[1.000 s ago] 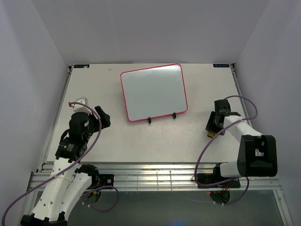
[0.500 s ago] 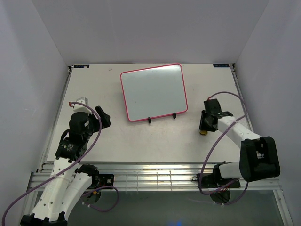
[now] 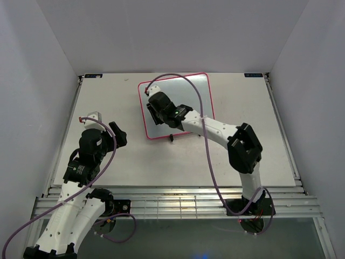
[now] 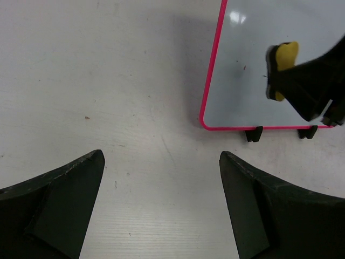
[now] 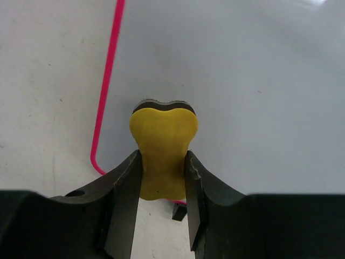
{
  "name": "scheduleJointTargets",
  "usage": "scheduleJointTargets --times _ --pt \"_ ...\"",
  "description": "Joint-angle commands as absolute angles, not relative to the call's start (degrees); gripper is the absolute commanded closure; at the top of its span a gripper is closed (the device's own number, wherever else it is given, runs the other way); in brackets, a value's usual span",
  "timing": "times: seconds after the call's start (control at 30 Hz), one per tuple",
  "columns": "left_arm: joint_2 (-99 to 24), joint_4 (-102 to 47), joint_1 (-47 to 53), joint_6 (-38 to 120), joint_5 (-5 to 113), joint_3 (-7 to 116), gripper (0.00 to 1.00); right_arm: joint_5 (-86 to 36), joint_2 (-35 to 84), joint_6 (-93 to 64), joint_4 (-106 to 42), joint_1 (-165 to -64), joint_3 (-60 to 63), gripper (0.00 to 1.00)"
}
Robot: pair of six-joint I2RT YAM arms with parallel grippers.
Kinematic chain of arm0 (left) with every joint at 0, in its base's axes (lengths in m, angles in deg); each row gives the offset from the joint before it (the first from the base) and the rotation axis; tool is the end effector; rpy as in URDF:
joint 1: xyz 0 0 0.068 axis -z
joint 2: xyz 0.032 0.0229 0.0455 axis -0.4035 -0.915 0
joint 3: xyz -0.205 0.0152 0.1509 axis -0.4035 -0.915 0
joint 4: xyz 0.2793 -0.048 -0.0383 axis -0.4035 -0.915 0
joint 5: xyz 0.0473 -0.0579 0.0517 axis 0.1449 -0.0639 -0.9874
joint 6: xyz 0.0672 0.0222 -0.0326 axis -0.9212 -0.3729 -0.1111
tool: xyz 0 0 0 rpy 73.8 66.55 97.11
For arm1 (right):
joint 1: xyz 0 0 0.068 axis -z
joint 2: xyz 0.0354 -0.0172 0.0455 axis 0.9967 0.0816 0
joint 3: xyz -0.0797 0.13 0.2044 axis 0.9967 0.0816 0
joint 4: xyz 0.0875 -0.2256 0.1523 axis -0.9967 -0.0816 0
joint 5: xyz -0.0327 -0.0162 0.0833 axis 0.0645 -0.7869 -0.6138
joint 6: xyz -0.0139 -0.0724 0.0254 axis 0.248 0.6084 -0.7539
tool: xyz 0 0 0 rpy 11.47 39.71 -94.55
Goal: Erase the whiteboard
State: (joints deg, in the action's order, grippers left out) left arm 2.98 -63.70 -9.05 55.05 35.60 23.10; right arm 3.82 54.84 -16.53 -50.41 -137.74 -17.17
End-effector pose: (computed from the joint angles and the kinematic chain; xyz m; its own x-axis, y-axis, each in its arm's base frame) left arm 0.2013 -0.0413 0.2740 -0.4611 -0.3238 -0.8261 -0.1071 0.9445 -0.3105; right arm 0.3214 0.3783 0.2413 -0.4424 -0.3327 -0.8328 -0.4981 0.8634 -0.0803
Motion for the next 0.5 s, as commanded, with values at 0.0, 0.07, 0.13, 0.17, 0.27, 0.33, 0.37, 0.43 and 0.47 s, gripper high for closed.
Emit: scheduleJointTargets --times 0.0,0.07,0.13,0.17,0.27,0.33,0.37,0.43,0.47 --pt "3.6 -62.3 -8.9 54.6 36.0 22.6 0.02 8.2 61.6 -11.2 -50.8 -138.8 -27.4 0.73" --pt "3.7 -62.3 -8.9 54.5 36.0 22.7 0.02 8.0 65.4 -9.5 -51.7 -138.8 -30.9 0.73" --pt "4.2 -62.2 -8.9 54.6 36.0 22.6 0.02 8.7 67.3 -8.1 -52.2 -138.7 -34.4 0.73" --pt "4.3 -62.2 -8.9 54.6 36.2 22.6 0.02 8.9 68.6 -7.7 -52.1 -138.8 -34.8 0.73" --pt "4.8 -62.1 -8.9 54.6 36.3 22.5 0.02 9.8 70.3 -4.9 -50.9 -138.8 -35.2 0.73" --pt "4.8 -62.1 -8.9 54.6 36.2 22.5 0.02 10.3 70.6 -4.6 -50.4 -138.8 -34.8 0.73" --pt "4.8 -62.1 -8.9 54.6 36.2 22.5 0.02 10.3 70.6 -4.6 -50.2 -138.7 -34.4 0.73" --pt "4.9 -62.1 -8.9 54.6 36.2 22.5 0.02 10.9 70.4 -4.8 -49.7 -138.7 -33.6 0.73" --pt "4.9 -62.1 -8.9 54.6 36.2 22.5 0.02 10.8 69.8 -4.8 -49.1 -138.6 -32.8 0.73"
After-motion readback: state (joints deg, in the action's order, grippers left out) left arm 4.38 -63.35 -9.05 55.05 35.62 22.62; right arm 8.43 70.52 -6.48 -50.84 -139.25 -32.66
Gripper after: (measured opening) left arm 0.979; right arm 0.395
